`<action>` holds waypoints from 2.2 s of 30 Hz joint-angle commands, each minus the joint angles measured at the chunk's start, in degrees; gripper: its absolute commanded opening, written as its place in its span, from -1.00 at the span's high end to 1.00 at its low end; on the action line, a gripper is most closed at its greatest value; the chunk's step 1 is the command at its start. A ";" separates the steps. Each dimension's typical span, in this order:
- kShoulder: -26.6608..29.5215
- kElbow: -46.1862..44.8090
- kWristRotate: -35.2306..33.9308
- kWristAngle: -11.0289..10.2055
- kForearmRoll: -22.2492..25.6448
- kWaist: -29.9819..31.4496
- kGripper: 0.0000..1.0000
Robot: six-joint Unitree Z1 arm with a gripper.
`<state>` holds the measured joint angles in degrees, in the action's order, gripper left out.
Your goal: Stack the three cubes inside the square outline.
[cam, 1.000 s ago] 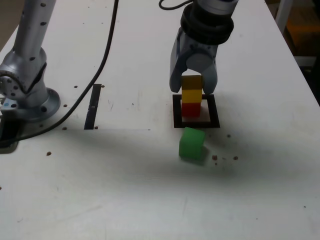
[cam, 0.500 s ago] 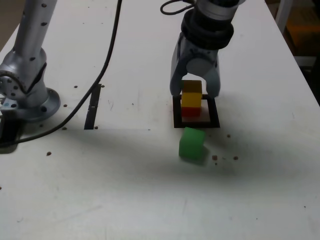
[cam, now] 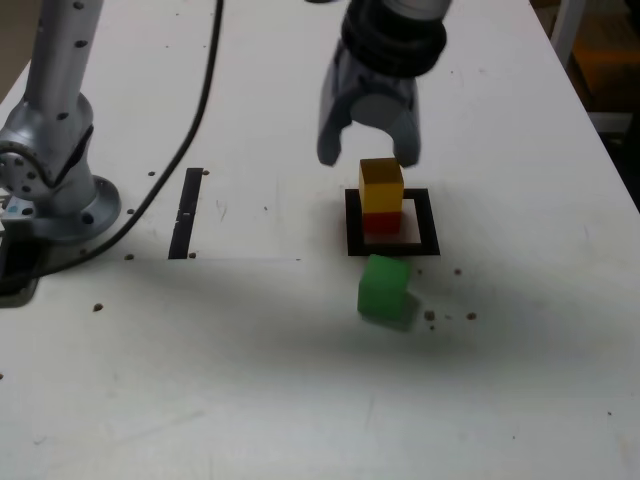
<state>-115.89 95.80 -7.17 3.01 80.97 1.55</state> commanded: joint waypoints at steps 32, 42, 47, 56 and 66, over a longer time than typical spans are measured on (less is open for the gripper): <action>1.31 -1.56 -3.43 5.35 -7.91 23.28 -0.40; -3.55 -1.61 -0.94 6.57 -11.37 22.92 -0.40; -5.87 -2.06 0.90 7.29 -12.34 21.03 -0.40; -6.91 -3.89 3.08 8.35 -13.37 18.65 -0.38; -8.12 -3.88 4.34 8.84 -15.32 18.14 0.19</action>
<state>-123.80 91.62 -2.99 11.85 65.90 19.79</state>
